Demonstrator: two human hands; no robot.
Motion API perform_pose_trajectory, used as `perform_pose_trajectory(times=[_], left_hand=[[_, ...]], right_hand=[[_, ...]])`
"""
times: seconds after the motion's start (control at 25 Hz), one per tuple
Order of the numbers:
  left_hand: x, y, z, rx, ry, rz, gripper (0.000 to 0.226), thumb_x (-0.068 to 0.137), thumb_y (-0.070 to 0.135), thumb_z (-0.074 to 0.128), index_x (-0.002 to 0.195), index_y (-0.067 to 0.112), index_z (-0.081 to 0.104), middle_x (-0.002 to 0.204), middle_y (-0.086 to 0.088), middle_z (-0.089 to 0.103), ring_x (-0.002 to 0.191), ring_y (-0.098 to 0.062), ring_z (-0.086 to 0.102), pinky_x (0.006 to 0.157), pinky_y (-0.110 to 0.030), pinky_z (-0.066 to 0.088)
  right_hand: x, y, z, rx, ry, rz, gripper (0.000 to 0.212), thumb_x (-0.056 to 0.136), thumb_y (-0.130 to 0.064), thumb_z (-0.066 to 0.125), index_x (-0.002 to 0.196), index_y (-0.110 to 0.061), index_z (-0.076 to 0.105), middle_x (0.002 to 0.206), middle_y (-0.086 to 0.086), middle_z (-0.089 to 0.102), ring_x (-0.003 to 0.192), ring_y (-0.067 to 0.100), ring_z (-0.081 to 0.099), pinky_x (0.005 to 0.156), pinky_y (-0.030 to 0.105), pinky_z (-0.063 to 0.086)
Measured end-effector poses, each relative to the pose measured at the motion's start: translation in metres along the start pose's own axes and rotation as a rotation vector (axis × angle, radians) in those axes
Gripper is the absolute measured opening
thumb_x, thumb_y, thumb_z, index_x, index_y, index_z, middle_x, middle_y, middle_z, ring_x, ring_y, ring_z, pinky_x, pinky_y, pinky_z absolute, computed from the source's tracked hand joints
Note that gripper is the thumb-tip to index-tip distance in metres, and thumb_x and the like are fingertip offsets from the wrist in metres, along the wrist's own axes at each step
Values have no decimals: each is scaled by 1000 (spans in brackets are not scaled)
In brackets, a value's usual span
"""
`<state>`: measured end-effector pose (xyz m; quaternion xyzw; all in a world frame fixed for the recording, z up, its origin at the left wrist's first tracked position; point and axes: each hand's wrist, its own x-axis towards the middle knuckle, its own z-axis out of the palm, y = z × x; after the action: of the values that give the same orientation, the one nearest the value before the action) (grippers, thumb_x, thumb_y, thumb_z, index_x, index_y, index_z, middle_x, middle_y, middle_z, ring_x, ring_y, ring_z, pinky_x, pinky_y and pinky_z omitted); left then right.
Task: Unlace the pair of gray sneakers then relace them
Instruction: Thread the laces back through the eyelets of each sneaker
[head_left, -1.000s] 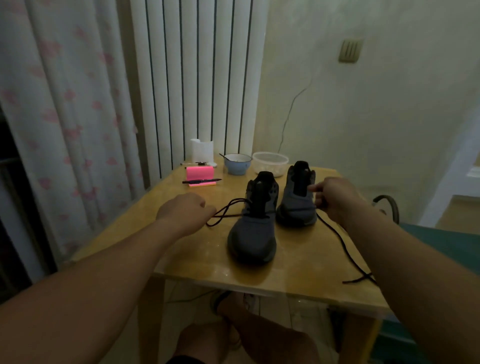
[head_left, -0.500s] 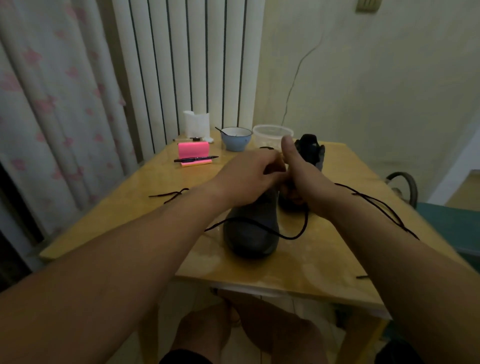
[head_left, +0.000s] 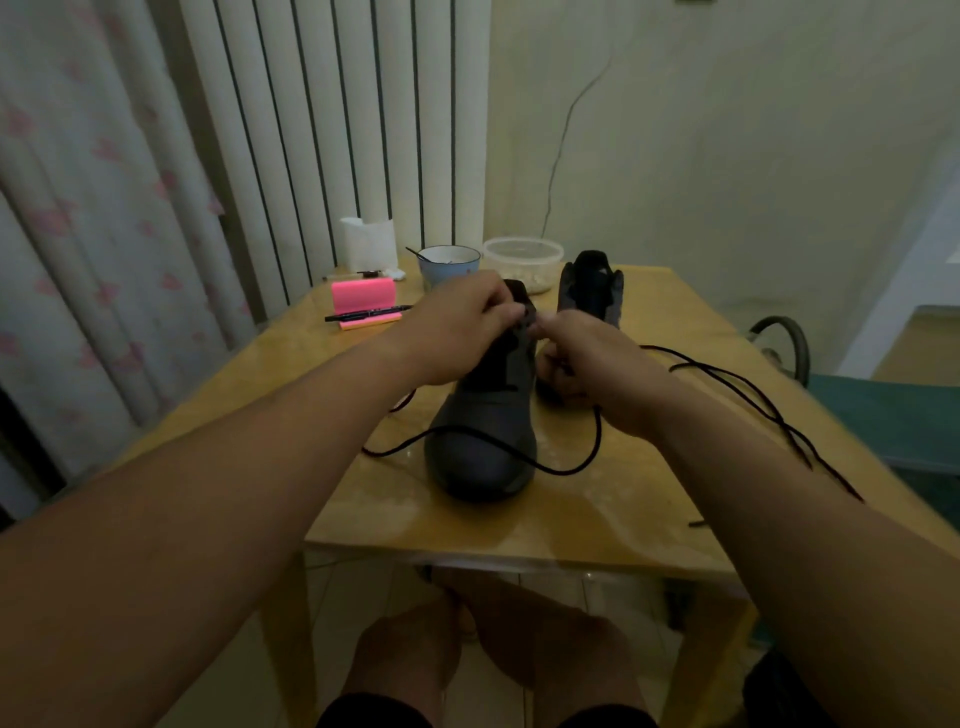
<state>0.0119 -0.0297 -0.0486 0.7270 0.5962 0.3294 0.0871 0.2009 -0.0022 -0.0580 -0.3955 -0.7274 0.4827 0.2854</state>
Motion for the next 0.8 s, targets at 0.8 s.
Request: perform_pose_trajectory(times=[0.8], left_hand=[[-65,-33,18,-58,-54,-453,41,101,64,51,101,24,62,99,-1,69,91,-21,67,85,-48,59]], right_hand=[[-9,54,33,107,245,112,39,111,-38,46,105,-6,67,76,2,60,55,15,47,51,29,36]])
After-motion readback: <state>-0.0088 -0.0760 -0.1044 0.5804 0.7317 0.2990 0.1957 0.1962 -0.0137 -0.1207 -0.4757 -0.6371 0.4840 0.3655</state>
